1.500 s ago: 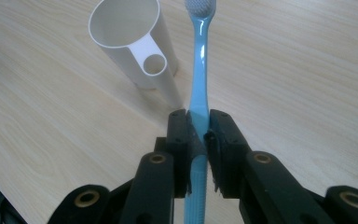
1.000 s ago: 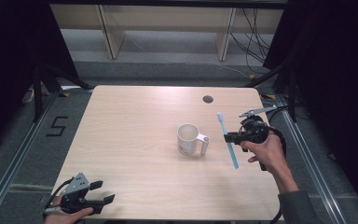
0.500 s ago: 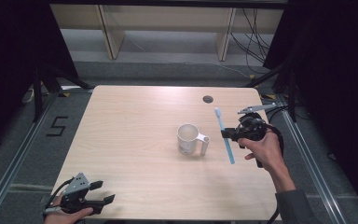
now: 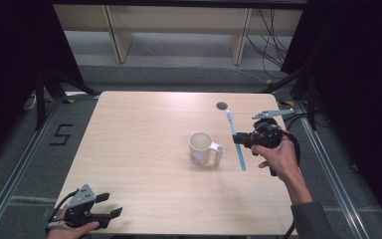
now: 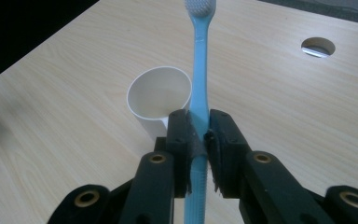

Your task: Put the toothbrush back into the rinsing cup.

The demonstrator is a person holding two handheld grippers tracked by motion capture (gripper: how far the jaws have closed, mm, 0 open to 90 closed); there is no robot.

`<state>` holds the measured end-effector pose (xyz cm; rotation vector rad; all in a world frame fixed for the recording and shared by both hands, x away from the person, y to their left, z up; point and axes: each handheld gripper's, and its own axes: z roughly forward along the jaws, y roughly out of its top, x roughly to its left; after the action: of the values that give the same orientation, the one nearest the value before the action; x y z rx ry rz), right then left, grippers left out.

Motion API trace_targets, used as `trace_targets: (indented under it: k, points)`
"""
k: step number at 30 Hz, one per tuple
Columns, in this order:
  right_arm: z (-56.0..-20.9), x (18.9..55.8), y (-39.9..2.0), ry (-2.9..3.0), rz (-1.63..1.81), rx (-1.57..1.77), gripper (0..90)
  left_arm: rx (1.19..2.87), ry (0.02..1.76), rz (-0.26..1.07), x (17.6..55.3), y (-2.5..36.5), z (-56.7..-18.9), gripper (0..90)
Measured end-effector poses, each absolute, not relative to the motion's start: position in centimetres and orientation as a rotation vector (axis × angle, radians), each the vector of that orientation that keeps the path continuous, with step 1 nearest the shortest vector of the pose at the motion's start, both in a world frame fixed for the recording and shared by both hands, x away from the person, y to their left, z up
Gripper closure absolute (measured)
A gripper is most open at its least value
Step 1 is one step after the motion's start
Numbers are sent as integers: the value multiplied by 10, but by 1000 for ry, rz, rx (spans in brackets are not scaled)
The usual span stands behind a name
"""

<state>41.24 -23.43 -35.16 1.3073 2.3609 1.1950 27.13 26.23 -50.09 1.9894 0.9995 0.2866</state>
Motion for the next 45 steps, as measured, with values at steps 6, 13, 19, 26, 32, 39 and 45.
trace_targets:
  k: [6, 13, 19, 26, 32, 39, 45]
  points:
    - [-349, 414, -233, 2344, 1236, 1263, 792, 1996, 1002, 287, 271, 262, -501, 265]
    - [-344, 416, -226, 2329, 1264, 1241, 793, 1996, 1002, 286, 271, 262, -501, 265]
    - [-340, 419, -223, 2316, 1291, 1211, 793, 1993, 998, 286, 271, 263, -501, 265]
    - [-336, 422, -217, 2292, 1309, 1199, 793, 1995, 1001, 286, 271, 263, -501, 265]
    - [-337, 426, -209, 2269, 1350, 1180, 793, 1989, 1001, 282, 271, 262, -501, 265]
    - [-340, 433, -202, 2241, 1385, 1151, 793, 1982, 995, 286, 271, 262, -501, 265]
    - [-344, 440, -200, 2216, 1396, 1097, 793, 1985, 995, 287, 271, 262, -501, 265]
